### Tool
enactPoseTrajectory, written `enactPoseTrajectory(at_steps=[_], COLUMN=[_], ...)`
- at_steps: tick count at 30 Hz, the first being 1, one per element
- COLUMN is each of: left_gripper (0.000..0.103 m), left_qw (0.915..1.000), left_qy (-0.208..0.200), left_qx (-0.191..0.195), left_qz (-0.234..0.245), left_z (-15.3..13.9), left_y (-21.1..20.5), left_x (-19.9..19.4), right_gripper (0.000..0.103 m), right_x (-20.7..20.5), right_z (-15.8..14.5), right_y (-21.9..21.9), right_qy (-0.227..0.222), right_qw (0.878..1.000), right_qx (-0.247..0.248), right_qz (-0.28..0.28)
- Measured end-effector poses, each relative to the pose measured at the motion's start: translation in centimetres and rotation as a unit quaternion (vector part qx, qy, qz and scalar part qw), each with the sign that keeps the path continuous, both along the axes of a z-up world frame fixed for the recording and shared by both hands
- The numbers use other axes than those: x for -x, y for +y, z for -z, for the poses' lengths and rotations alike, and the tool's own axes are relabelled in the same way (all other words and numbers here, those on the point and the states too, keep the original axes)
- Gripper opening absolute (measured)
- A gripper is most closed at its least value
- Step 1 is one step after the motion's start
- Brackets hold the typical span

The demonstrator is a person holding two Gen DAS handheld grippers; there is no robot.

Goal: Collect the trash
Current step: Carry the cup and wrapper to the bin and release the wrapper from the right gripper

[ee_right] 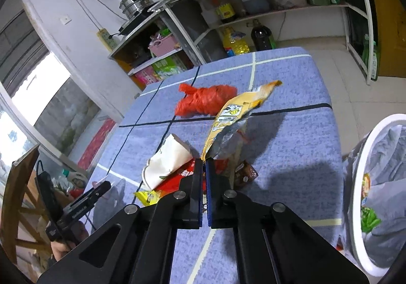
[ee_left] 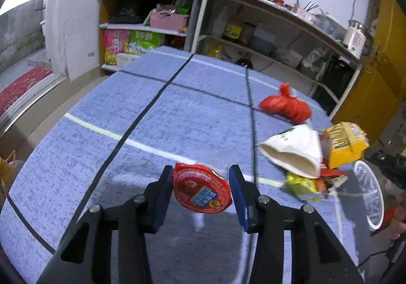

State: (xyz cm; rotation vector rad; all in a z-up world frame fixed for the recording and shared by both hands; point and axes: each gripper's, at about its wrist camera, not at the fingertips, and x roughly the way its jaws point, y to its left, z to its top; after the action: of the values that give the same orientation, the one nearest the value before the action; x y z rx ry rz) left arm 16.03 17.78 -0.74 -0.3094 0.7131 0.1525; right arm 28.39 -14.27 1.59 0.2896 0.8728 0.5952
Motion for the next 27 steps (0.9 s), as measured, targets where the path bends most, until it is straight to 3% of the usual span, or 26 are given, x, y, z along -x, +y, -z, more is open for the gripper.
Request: enactPoseTrajectory(at_steps=[6, 15, 27], left_gripper=[0.046, 0.046, 0.046], left_qw=[0.9985, 0.9922, 0.9762], left_qy=[-0.034, -0.048, -0.047], left_qx=[0.006, 0.012, 0.006], left_qz=[0.041, 0.114, 0.212], left_z=[-2.4, -3.9, -4.6], left_y=[-2.8, -8.6, -18.7], left_x=[0.4, -1.0, -3.2], right_gripper=[0.001, 0.001, 0.001], right_x=[1.1, 3.3, 5.5], right_z=[-0.8, -2.0, -1.5], right_y=[-1.6, -5.6, -14.0], right_qy=[-0.012, -0.029, -0.023], right_qw=[1.000, 0.999, 0.995], right_qx=[-0.001, -0.005, -0.006], right_qz=[0.008, 0.033, 0.101])
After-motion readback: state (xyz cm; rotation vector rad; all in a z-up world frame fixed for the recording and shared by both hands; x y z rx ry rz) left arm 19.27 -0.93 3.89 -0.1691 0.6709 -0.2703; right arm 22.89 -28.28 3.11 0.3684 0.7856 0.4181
